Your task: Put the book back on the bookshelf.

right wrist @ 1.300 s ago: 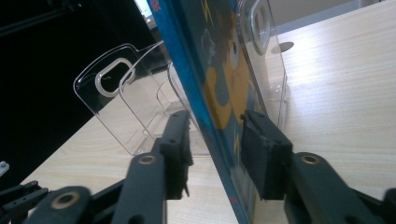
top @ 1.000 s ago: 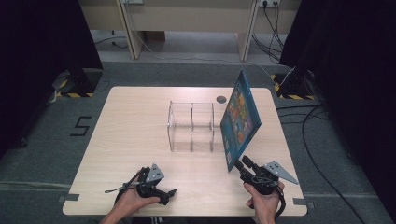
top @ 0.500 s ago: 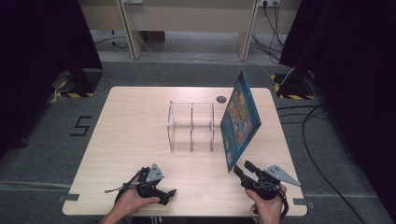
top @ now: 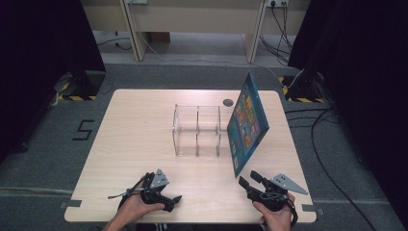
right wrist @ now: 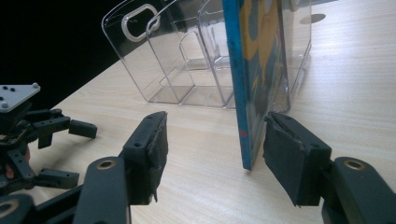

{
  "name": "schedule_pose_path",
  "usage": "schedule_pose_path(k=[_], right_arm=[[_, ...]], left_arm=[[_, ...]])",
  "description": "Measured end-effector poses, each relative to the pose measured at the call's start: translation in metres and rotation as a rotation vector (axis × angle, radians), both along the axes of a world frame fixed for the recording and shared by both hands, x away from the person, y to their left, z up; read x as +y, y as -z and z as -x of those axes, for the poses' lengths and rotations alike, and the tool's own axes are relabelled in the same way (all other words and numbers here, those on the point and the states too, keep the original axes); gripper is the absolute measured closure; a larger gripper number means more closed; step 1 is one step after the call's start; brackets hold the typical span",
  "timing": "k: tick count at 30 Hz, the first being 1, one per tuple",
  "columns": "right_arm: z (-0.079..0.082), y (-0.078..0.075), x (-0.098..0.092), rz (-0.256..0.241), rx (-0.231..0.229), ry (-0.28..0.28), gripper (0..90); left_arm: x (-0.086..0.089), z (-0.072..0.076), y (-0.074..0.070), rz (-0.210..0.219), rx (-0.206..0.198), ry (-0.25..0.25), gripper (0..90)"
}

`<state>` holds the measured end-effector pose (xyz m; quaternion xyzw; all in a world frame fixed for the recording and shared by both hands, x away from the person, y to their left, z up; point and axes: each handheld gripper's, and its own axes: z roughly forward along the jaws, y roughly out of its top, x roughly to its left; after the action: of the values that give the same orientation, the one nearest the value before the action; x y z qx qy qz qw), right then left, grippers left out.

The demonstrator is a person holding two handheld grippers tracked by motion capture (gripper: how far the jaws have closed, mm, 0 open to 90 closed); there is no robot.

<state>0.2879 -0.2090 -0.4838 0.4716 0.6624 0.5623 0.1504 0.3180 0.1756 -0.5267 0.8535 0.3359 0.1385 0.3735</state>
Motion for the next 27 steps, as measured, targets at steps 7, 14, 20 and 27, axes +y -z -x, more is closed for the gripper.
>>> schedule_pose_path(k=[7, 14, 20, 27], right_arm=[[0.005, 0.001, -0.003, 0.055, -0.002, -0.029, 34.5], [0.007, 0.003, -0.009, 0.146, 0.008, -0.054, 30.2], [0.007, 0.005, -0.016, 0.174, 0.022, -0.055, 26.8], [0.009, 0.007, -0.023, 0.218, 0.033, -0.05, 25.3]], left_arm=[[0.0, 0.0, 0.0, -0.003, 0.0, 0.006, 0.0], [0.0, 0.0, 0.0, -0.003, 0.0, 0.006, 0.0], [0.0, 0.0, 0.0, -0.003, 0.0, 0.006, 0.0], [0.0, 0.0, 0.0, -0.003, 0.0, 0.006, 0.0]])
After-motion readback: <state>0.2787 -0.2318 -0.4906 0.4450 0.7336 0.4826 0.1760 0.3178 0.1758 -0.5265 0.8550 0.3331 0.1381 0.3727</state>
